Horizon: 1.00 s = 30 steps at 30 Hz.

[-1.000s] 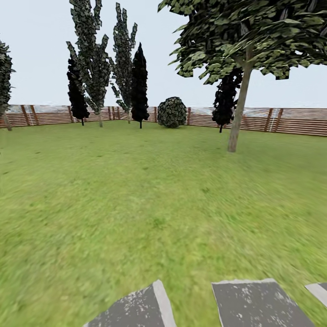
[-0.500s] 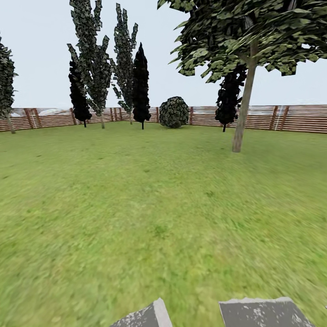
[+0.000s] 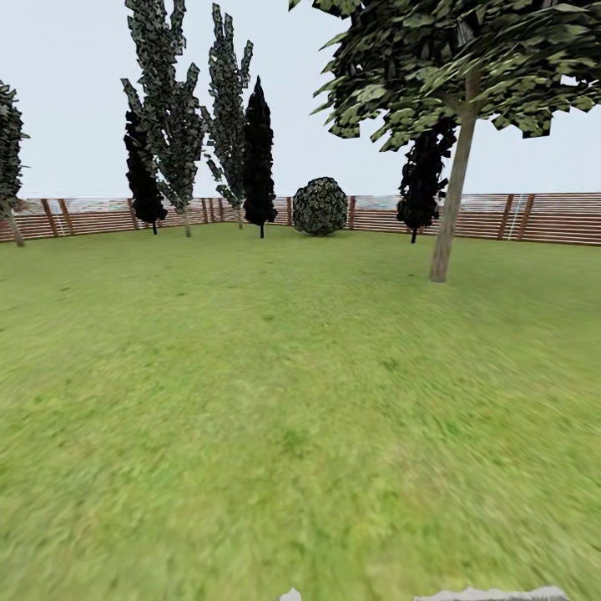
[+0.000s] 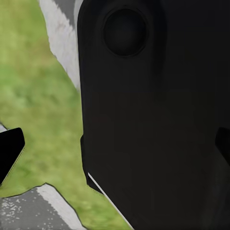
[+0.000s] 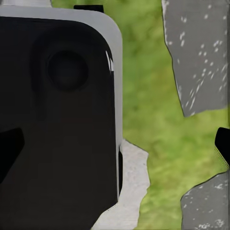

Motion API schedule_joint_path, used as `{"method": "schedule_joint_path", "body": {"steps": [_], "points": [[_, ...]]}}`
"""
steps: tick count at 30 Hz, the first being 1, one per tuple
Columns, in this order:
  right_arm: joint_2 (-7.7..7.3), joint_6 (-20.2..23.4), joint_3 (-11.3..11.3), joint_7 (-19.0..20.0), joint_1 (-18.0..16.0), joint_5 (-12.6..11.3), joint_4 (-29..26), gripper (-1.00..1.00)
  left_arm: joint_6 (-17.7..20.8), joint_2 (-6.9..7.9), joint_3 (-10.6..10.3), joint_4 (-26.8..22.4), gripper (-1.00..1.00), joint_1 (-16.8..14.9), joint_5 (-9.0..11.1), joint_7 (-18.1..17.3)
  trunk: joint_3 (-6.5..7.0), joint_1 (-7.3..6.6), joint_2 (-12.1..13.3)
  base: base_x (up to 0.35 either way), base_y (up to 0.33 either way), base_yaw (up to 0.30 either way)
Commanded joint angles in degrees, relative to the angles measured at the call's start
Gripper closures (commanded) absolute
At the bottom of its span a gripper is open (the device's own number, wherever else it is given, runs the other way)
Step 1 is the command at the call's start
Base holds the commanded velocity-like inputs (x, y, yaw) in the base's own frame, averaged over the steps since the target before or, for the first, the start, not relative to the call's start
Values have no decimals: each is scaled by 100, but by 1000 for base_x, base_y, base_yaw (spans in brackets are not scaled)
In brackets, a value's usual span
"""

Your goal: Take the three Easter eggs out of the wicker basket on the lawn in the garden, then place them on the lawn next to a single tree (choose any tree) so that all three eggs are next to the same tree and none are left in the basket.

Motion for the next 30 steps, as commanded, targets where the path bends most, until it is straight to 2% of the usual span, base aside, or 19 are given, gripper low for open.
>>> {"method": "schedule_joint_path", "body": {"steps": [1,30], "points": [[-1,7,6,8,-7,-12,8,-100,0,1,2,-5,-100,1,-1,-19,-4,4,-2,340,0,0],[-7,7,-3,10,-7,-14,8,-100,0,1,3,-5,-100,1,-1,-19,-4,4,-2,340,0,0]]}}
